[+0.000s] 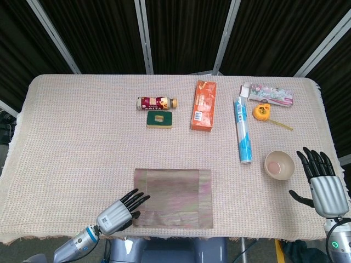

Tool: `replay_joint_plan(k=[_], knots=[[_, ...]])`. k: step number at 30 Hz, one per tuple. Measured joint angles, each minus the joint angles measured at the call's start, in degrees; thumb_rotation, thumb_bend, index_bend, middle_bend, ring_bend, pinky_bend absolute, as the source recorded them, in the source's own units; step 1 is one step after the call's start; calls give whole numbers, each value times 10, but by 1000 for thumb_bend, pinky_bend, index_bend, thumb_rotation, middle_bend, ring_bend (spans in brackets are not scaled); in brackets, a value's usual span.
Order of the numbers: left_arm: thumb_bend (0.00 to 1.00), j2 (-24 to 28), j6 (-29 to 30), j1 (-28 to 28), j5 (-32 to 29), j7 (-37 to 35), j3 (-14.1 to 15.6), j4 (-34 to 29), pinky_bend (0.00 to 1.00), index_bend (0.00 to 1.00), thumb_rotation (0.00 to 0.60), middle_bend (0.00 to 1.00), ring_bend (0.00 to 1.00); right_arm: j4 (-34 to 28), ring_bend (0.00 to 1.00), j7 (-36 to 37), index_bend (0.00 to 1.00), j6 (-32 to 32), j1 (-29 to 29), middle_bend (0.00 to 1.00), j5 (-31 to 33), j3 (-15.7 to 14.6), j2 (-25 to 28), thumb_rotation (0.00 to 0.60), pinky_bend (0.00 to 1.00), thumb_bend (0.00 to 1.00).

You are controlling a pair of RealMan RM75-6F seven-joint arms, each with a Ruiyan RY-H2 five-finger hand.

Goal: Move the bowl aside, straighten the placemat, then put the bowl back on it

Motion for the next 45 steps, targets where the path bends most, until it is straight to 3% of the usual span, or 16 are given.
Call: replay_joint_plan(k=[32, 45], knots=[[413, 42, -58, -33, -43, 78, -12, -106, 0, 501, 600, 0, 0, 0, 0, 4, 0, -5, -2, 0, 6, 7, 3, 600, 0, 0], [414, 58, -67, -39, -62, 82, -16, -115, 0, 500, 600, 0, 0, -2, 0, 2, 0, -4, -4, 0, 4, 8, 3, 600, 0, 0]])
